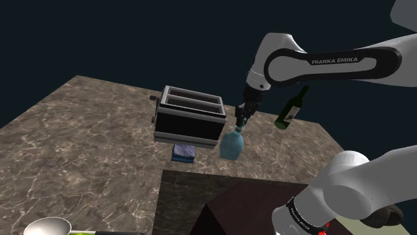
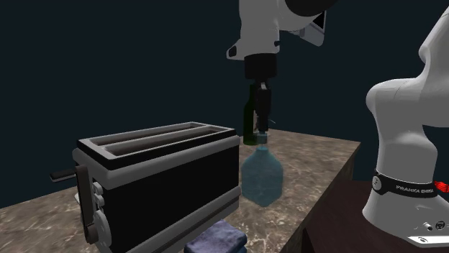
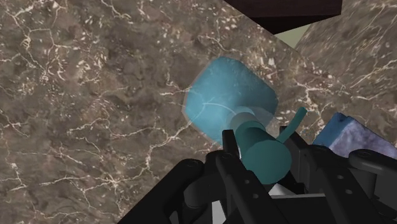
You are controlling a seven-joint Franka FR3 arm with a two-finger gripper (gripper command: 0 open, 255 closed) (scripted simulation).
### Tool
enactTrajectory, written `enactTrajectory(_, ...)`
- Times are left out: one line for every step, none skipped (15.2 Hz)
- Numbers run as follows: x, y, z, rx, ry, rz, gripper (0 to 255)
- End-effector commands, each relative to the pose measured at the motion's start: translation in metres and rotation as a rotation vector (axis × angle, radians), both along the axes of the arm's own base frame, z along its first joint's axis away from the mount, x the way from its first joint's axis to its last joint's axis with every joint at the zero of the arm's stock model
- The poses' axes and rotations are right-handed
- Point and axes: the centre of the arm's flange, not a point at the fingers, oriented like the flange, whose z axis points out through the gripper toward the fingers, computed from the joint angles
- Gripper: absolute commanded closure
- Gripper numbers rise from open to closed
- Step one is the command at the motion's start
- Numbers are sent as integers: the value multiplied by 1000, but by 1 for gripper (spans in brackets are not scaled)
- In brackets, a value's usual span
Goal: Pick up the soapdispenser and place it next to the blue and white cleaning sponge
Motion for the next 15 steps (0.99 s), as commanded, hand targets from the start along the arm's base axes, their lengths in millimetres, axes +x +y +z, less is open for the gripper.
enactTrajectory(0, 1, -4, 0, -1, 0, 255)
enactTrajectory(0, 1, -4, 0, -1, 0, 255)
enactTrajectory(0, 1, -4, 0, -1, 0, 255)
enactTrajectory(0, 1, -4, 0, -1, 0, 255)
enactTrajectory(0, 1, -4, 0, -1, 0, 255)
enactTrajectory(0, 1, -4, 0, -1, 0, 255)
enactTrajectory(0, 1, -4, 0, -1, 0, 255)
enactTrajectory(0, 1, -4, 0, -1, 0, 0)
enactTrajectory(0, 1, -4, 0, -1, 0, 0)
enactTrajectory(0, 1, -4, 0, -1, 0, 0)
enactTrajectory(0, 1, -4, 0, -1, 0, 0)
enactTrajectory(0, 1, -4, 0, -1, 0, 0)
enactTrajectory(0, 1, -4, 0, -1, 0, 0)
enactTrajectory(1, 0, 9, 0, -1, 0, 0)
enactTrajectory(2, 0, 22, 0, -1, 0, 0)
